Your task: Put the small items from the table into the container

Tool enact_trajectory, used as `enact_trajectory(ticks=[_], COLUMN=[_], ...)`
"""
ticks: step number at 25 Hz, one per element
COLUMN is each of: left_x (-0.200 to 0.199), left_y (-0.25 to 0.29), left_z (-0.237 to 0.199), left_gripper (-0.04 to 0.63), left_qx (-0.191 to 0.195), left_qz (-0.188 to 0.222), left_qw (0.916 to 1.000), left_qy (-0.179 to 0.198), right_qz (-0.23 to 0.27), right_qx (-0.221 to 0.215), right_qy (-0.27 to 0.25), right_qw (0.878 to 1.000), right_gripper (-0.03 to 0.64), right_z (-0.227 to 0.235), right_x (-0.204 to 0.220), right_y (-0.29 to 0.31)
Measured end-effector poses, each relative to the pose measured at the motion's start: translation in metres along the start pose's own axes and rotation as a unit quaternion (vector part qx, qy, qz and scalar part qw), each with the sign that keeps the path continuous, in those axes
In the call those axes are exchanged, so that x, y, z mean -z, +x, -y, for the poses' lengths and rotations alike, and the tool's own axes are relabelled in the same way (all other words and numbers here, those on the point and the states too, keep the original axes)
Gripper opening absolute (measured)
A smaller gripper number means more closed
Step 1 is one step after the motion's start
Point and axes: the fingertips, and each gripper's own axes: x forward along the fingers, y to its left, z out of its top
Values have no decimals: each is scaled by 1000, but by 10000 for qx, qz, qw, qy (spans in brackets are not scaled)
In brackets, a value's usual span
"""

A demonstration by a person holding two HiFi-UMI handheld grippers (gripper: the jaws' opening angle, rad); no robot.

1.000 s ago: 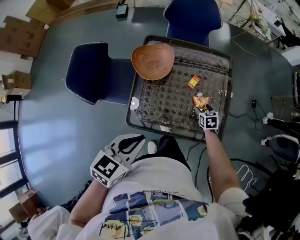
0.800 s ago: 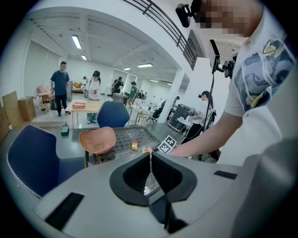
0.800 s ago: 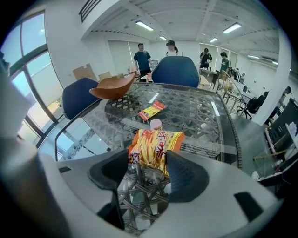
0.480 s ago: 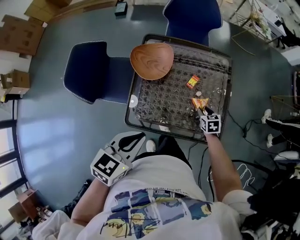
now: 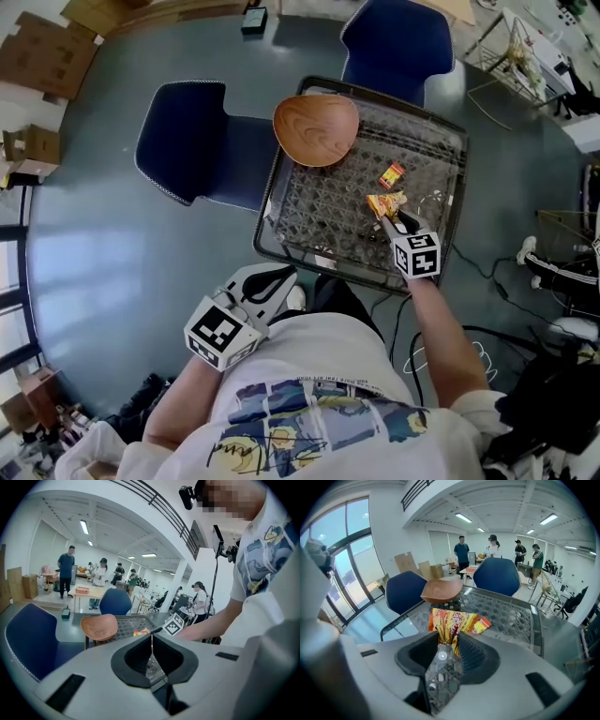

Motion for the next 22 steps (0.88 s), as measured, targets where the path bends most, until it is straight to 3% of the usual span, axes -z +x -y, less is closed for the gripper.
enact_trajectory(ticks=[6, 11, 16, 22], left_x=[-2, 0, 3, 14], left_y=[-16, -35, -43, -56], left_z=[-12, -28, -33, -45], left_gripper=[11, 11, 11, 11], left_qx=[-341, -838, -1357, -1704], left_qz=[160, 274, 342, 328], left_qw=[9991, 9953, 9872, 9792], left_qy=[-210, -408, -765, -1053], right_qz=[253, 206, -5, -354], right_qx=[-480, -776, -967, -912], right_qy=[-385, -763, -1106, -1397], right_qw=[9978, 9939, 9892, 9854], right_gripper=[143, 143, 143, 144], right_z=[-31, -47, -44, -41], right_x=[-82, -135, -163, -179], right_y=[37, 92, 142, 194])
